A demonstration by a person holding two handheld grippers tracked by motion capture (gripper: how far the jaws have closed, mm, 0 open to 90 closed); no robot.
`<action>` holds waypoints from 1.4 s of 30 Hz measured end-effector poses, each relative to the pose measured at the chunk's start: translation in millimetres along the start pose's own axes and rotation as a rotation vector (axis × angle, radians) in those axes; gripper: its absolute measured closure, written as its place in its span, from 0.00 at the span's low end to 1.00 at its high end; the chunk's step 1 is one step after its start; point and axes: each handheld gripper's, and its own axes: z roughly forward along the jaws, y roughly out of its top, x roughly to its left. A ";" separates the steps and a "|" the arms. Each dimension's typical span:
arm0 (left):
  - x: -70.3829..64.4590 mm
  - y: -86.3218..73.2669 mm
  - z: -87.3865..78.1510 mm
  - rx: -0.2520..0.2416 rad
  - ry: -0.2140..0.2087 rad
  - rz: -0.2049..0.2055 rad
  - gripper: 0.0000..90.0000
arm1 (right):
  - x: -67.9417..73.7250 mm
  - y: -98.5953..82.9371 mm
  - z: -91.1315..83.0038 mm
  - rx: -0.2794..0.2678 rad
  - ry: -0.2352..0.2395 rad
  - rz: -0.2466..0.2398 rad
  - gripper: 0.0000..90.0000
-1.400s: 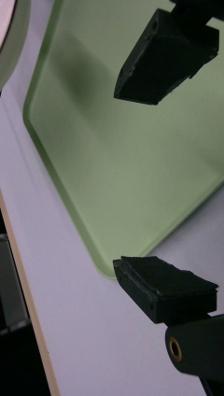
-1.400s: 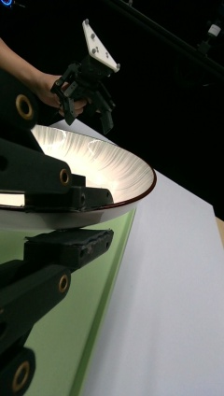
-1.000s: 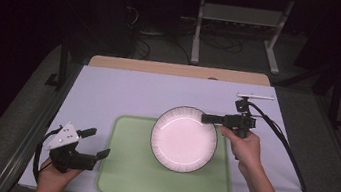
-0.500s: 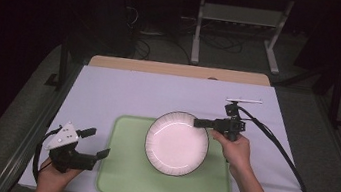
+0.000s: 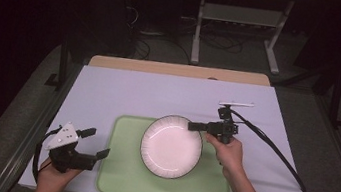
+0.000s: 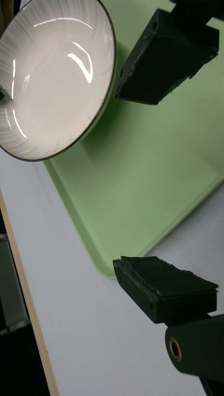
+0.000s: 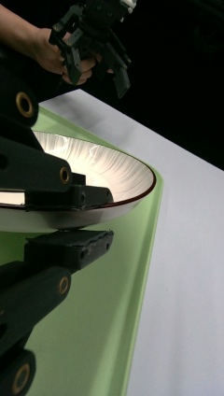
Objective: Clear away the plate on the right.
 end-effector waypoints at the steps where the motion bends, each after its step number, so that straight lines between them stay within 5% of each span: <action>1: 0.0 0.0 0.0 0.000 0.000 0.000 0.17 | -0.4 -0.7 1.6 0.002 -0.001 0.002 0.85; 16: 0.1 0.0 -0.3 -0.002 -0.002 -0.002 0.17 | -5.7 -8.8 20.0 0.006 -0.007 0.027 0.85; 25: 0.3 -0.2 0.1 0.001 -0.002 -0.001 0.17 | -8.5 -11.0 21.1 0.026 -0.074 0.015 0.88; 42: 0.3 0.1 -0.1 -0.002 -0.001 0.001 0.17 | -14.4 -15.6 20.8 0.079 -0.122 0.015 0.90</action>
